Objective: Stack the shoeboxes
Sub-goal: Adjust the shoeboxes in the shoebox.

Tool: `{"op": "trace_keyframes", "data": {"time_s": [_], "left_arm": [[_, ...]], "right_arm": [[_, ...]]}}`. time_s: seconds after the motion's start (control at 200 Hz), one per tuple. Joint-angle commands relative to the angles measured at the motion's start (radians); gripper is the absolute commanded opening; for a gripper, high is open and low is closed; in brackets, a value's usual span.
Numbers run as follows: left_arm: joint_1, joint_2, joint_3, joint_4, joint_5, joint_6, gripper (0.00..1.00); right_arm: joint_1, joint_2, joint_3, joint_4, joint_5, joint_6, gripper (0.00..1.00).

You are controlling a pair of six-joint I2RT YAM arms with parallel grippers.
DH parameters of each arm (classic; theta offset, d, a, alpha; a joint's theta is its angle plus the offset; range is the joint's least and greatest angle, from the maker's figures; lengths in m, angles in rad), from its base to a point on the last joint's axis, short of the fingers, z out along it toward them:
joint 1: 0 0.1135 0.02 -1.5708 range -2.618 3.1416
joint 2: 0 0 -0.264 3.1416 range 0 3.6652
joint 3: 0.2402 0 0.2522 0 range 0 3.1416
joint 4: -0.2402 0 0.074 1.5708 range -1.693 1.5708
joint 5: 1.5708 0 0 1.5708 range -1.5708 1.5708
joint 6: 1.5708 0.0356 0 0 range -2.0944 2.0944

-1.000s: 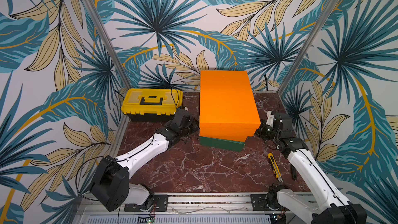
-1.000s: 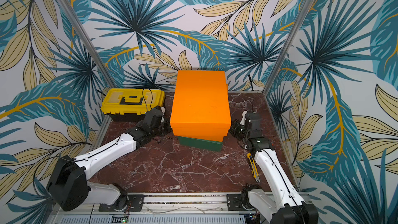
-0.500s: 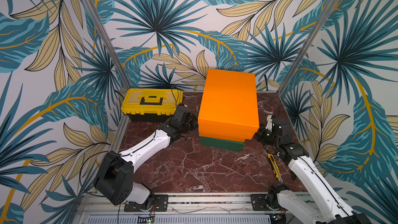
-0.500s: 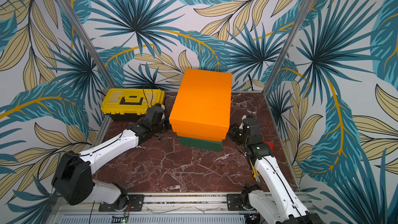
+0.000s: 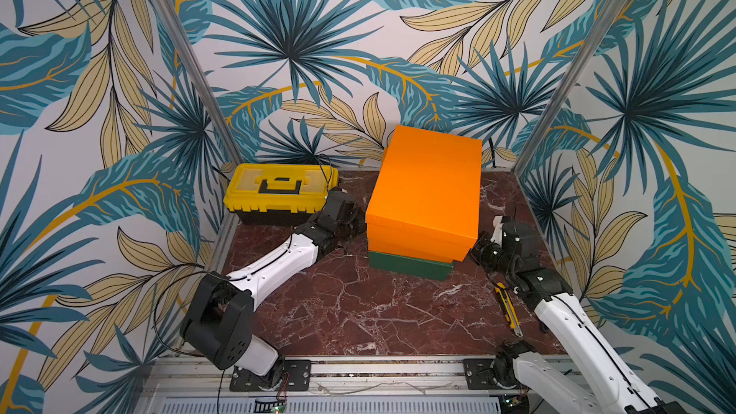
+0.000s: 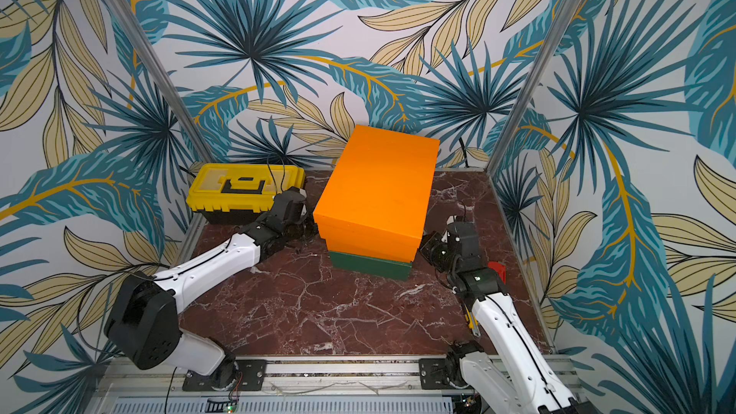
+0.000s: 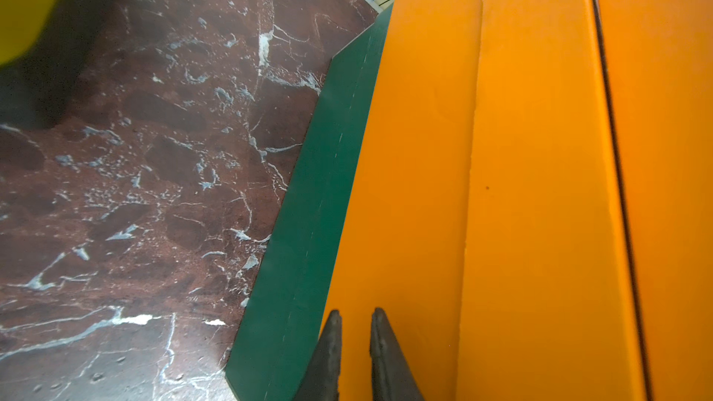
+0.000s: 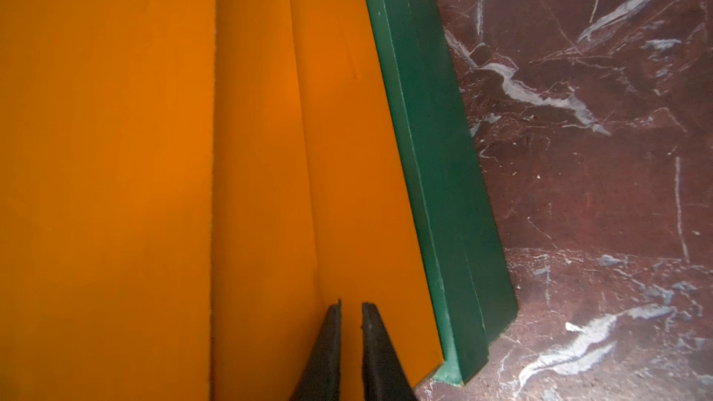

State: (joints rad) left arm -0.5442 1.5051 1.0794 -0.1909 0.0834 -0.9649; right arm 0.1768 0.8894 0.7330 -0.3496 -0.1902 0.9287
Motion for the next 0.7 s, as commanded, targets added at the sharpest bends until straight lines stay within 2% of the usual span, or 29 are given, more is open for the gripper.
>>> {"op": "trace_keyframes", "data": {"time_s": [0.0, 0.16, 0.305, 0.481, 0.696], "left_arm": [[-0.045, 0.005, 0.012, 0.021, 0.065, 0.031, 0.17], [-0.039, -0.039, -0.023, 0.02, 0.043, 0.031, 0.17], [0.006, -0.095, -0.04, -0.023, 0.033, 0.043, 0.17], [0.077, -0.198, -0.062, -0.077, -0.025, 0.077, 0.17], [0.099, -0.312, -0.043, -0.114, -0.134, 0.152, 0.2]], "right_arm": [[0.041, 0.018, -0.011, -0.008, -0.041, -0.039, 0.15], [0.038, 0.061, 0.02, -0.004, -0.016, -0.074, 0.15], [0.016, 0.097, 0.068, -0.038, 0.014, -0.122, 0.15], [-0.088, 0.121, 0.126, -0.091, -0.008, -0.175, 0.15], [-0.173, 0.161, 0.228, -0.137, -0.017, -0.237, 0.15]]}}
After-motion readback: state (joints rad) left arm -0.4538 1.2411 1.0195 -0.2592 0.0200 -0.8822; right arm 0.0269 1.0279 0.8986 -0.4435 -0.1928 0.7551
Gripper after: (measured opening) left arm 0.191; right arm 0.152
